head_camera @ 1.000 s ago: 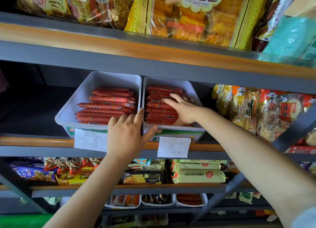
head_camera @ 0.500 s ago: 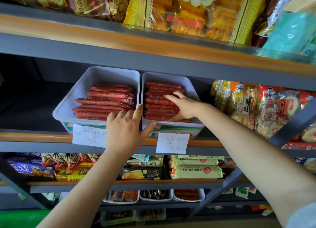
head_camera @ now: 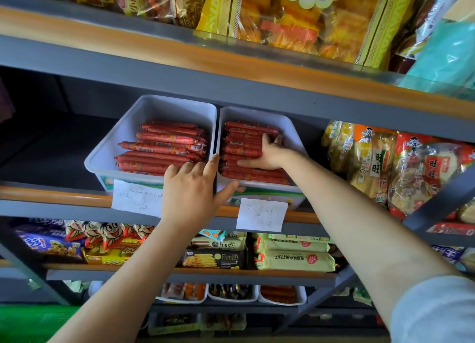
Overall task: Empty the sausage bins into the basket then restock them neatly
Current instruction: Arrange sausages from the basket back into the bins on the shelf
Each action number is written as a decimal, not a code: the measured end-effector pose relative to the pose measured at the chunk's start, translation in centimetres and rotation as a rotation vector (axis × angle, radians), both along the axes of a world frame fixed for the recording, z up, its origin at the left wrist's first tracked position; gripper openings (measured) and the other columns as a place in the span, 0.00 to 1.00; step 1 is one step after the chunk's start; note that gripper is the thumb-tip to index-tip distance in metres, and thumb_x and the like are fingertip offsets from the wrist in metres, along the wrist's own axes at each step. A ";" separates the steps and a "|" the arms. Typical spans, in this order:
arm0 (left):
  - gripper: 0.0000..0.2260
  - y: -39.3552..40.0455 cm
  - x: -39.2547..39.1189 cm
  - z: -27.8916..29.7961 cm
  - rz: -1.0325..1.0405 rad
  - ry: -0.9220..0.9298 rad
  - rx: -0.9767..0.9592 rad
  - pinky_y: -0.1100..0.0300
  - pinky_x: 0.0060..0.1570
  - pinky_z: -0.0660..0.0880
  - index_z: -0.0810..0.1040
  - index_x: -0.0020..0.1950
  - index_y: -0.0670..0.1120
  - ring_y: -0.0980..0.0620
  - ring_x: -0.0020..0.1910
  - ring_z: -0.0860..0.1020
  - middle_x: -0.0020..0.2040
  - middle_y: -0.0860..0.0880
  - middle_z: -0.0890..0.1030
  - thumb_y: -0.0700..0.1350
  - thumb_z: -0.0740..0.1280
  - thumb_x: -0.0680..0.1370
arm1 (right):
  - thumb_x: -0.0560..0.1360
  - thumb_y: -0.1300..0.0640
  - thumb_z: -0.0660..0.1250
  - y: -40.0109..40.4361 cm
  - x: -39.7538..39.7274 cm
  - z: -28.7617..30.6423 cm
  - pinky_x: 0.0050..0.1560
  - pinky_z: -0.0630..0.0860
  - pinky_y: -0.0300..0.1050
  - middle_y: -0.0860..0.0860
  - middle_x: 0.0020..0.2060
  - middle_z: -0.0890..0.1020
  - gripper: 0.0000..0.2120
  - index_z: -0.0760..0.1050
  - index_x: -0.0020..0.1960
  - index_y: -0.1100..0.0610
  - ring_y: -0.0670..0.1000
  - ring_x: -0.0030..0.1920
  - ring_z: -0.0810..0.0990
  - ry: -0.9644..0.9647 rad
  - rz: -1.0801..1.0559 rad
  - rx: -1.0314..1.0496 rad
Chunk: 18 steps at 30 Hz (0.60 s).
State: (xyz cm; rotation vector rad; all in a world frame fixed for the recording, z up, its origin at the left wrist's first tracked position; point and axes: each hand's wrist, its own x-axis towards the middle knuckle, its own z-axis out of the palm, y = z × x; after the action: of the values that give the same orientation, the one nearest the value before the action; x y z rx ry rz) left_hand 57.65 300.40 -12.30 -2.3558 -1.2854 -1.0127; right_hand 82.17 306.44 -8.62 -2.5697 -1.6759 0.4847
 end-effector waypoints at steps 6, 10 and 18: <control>0.32 -0.1 0.1 0.0 0.005 -0.005 -0.012 0.52 0.41 0.68 0.78 0.65 0.43 0.44 0.39 0.80 0.37 0.47 0.82 0.67 0.53 0.78 | 0.52 0.26 0.76 -0.4 1.7 1.9 0.69 0.68 0.54 0.47 0.66 0.73 0.59 0.61 0.74 0.51 0.49 0.66 0.72 0.179 0.111 0.188; 0.33 0.0 0.1 0.0 0.005 -0.009 -0.018 0.52 0.41 0.68 0.78 0.65 0.44 0.44 0.40 0.81 0.38 0.47 0.83 0.68 0.52 0.78 | 0.48 0.21 0.72 1.7 3.3 0.4 0.65 0.73 0.53 0.46 0.64 0.77 0.58 0.65 0.73 0.44 0.49 0.61 0.78 0.252 0.103 0.140; 0.33 0.0 0.2 -0.2 0.012 -0.001 -0.016 0.52 0.41 0.67 0.78 0.65 0.44 0.45 0.40 0.80 0.39 0.48 0.83 0.68 0.53 0.78 | 0.48 0.21 0.72 1.5 1.5 1.4 0.67 0.70 0.58 0.48 0.64 0.76 0.55 0.66 0.70 0.44 0.51 0.63 0.76 0.208 0.090 0.182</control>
State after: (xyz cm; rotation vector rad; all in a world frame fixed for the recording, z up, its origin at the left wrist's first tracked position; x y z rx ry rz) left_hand 57.81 300.42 -12.48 -2.3563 -1.3113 -1.0035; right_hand 83.64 307.92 -7.25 -2.2413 -1.6835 0.5550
